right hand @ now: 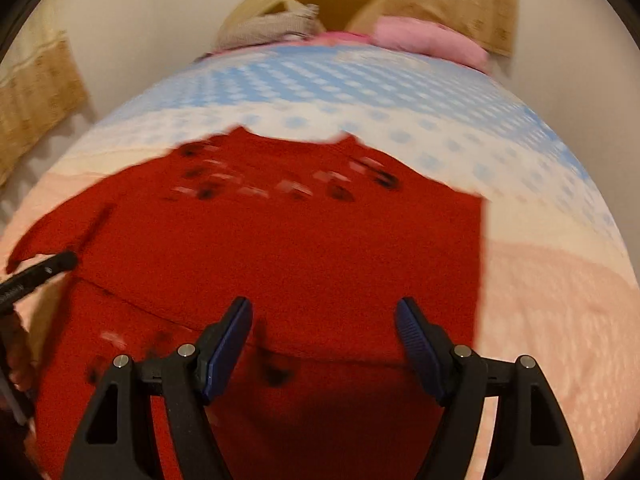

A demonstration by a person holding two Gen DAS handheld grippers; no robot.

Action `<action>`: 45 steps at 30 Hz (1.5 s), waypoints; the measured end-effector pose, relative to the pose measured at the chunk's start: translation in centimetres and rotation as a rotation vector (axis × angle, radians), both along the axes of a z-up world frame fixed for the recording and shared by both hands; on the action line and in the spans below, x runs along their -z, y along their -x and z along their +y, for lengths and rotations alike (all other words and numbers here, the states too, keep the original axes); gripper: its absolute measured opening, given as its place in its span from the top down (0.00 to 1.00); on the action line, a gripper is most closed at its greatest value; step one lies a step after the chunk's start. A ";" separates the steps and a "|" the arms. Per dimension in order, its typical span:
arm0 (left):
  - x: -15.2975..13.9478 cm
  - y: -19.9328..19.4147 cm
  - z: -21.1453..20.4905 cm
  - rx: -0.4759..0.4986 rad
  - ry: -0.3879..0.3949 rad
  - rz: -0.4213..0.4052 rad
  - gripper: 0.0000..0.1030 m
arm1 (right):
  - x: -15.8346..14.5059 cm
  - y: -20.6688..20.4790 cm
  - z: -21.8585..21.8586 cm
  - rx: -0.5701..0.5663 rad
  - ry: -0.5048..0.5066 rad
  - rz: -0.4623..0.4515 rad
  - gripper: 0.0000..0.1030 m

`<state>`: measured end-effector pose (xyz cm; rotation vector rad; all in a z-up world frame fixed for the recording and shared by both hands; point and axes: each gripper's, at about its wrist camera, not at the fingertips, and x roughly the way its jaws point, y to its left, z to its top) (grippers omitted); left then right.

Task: Fold small clothes
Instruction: 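Lay the sleeve on the sweater body and open the right tool, then grasp the other sleeve cuff with the left tool and lift it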

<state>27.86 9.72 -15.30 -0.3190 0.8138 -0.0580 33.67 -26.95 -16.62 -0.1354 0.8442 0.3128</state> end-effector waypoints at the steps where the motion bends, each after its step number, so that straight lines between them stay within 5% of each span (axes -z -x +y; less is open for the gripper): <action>1: -0.2 0.4 0.4 -0.017 -0.010 -0.009 0.32 | 0.1 -0.1 0.6 -0.012 0.002 -0.006 0.27; 5: -0.8 1.8 2.9 -0.066 -0.059 -0.008 0.26 | 3.4 -1.2 4.4 -0.065 0.058 0.069 0.26; 13: -0.4 4.2 10.9 -0.267 -0.125 0.020 0.26 | 0.6 0.6 8.0 -0.142 0.079 -0.058 0.26; 17: 0.4 5.6 15.5 -0.389 -0.029 0.072 0.26 | 3.3 0.3 10.5 -0.206 0.069 0.029 0.26; 22: 0.6 8.6 20.1 -0.506 0.089 0.031 0.25 | 4.2 1.3 10.4 -0.197 0.046 -0.009 0.21; 26: 2.0 11.4 23.0 -0.593 0.335 0.005 0.25 | 4.4 1.2 10.3 -0.191 0.039 -0.014 0.19; 30: 2.8 12.4 23.1 -0.607 0.490 -0.036 0.25 | 4.5 1.4 10.5 -0.186 0.060 -0.030 0.17; 41: 3.4 9.4 25.9 -0.699 0.481 -0.099 0.27 | 4.5 1.9 10.4 -0.174 0.077 -0.045 0.14; 45: 3.4 9.0 26.8 -0.715 0.440 -0.108 0.41 | 4.4 1.9 10.4 -0.173 0.078 -0.047 0.14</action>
